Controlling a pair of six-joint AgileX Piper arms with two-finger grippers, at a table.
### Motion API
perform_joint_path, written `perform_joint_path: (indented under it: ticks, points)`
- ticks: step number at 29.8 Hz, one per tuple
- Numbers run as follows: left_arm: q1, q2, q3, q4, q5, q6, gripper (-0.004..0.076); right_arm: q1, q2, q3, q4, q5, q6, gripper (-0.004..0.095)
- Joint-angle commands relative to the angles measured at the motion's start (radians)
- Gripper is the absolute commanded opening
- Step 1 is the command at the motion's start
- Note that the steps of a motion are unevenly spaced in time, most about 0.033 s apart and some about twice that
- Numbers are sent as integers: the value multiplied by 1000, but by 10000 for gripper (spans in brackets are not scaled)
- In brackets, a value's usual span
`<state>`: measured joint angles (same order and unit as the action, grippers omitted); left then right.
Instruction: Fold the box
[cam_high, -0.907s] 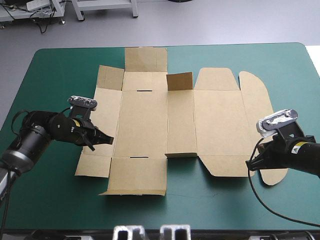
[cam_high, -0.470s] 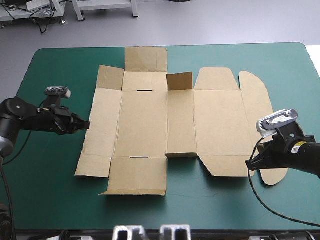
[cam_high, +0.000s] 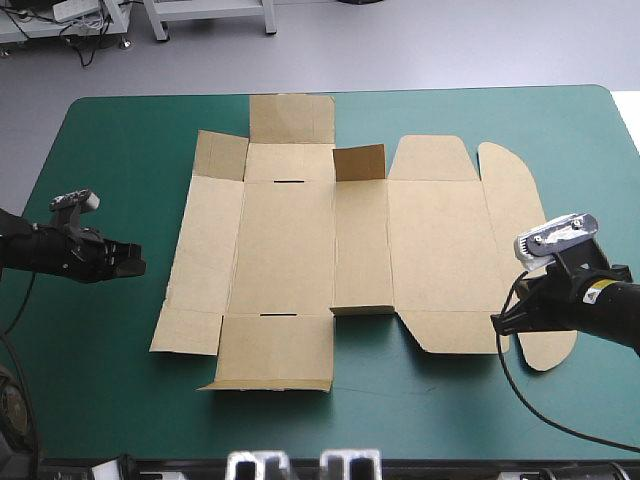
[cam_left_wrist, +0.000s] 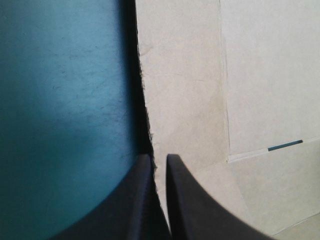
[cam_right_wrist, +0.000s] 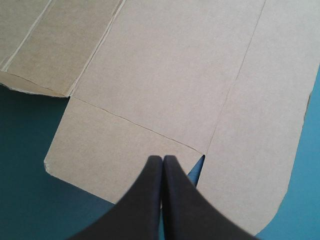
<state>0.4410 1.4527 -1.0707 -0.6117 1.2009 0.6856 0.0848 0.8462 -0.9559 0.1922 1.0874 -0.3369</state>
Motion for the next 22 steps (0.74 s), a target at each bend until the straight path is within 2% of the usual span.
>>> perform_joint_path:
  ticks: [1,4,6,16,22]
  points:
    - [2,26,-29,-87,6,3,247,-4,-1,-21,8,-51,0,-17]
    - [2,80,-29,-114,35,20,417,-4,-1,-21,8,-51,0,-17]
    - [2,117,-29,-129,71,48,470,-4,-1,-21,8,-51,0,-17]
    - [-2,237,-29,-198,96,117,473,-4,-1,-21,8,-49,0,-17]
    - [-63,255,-29,-203,96,119,473,-4,-1,-21,8,-49,0,-17]
